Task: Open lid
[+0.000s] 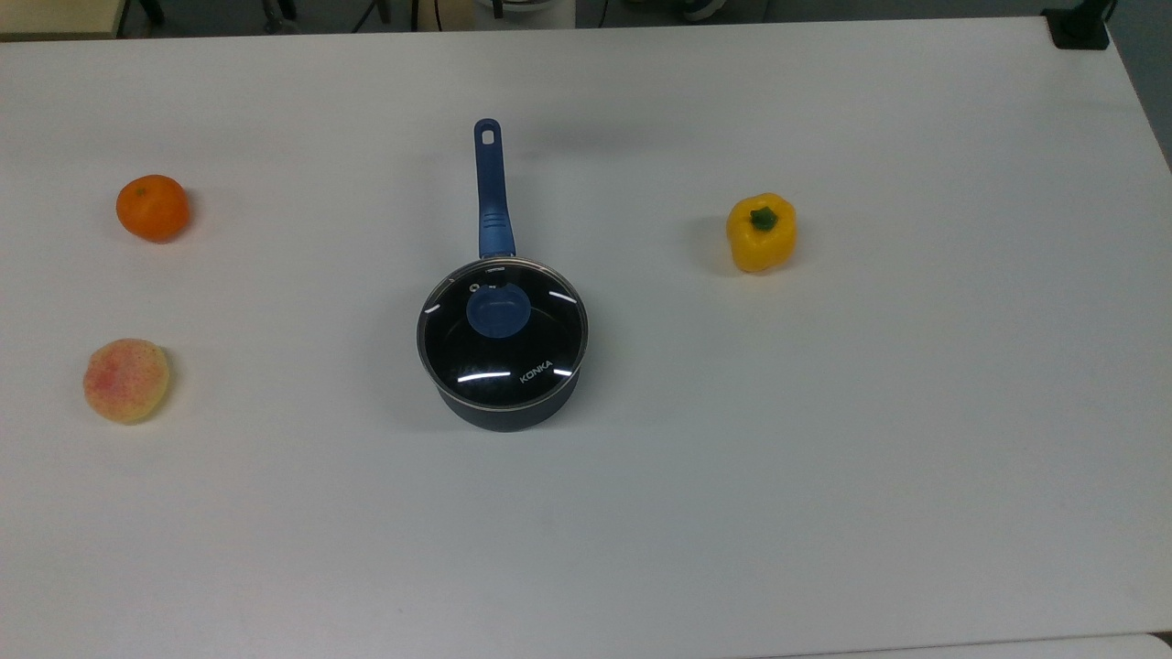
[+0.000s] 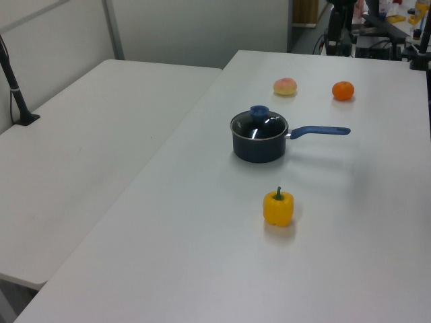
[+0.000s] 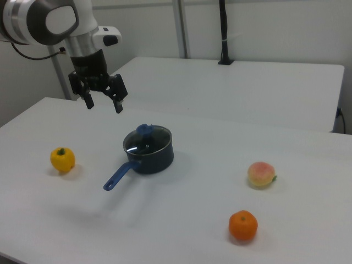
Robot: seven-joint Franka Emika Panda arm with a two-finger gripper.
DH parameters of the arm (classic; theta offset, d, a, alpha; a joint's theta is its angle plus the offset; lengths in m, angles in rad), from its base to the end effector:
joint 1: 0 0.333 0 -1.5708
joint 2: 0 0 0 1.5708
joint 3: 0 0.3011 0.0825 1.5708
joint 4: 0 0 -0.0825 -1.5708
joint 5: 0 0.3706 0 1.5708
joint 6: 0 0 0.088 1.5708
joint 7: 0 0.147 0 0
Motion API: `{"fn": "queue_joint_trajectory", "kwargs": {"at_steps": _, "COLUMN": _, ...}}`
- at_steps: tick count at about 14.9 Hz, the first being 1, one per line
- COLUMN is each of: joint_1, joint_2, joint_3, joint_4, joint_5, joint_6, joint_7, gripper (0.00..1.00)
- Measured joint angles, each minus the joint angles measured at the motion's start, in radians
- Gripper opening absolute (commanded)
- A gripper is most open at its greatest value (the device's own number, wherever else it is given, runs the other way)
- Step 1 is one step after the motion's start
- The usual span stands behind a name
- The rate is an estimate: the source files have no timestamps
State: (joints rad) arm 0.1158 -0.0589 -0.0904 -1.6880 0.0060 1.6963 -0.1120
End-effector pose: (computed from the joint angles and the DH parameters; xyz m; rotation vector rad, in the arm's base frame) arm 0.5370 0.0133 0.5583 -3.1241 -0.2141 -0.1055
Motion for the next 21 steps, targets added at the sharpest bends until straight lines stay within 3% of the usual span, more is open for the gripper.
{"fn": "queue_joint_trajectory", "kwargs": {"at_steps": 17, "joint_1": 0.025, "joint_2": 0.008, "joint_3": 0.001, "joint_4": 0.009, "joint_5": 0.0, "joint_6": 0.0, "joint_7": -0.002, "gripper": 1.0}}
{"fn": "queue_joint_trajectory", "kwargs": {"at_steps": 21, "joint_1": 0.032, "joint_2": 0.028, "joint_3": 0.001, "joint_4": 0.074, "joint_5": 0.0, "joint_6": -0.007, "joint_7": -0.002, "gripper": 1.0}}
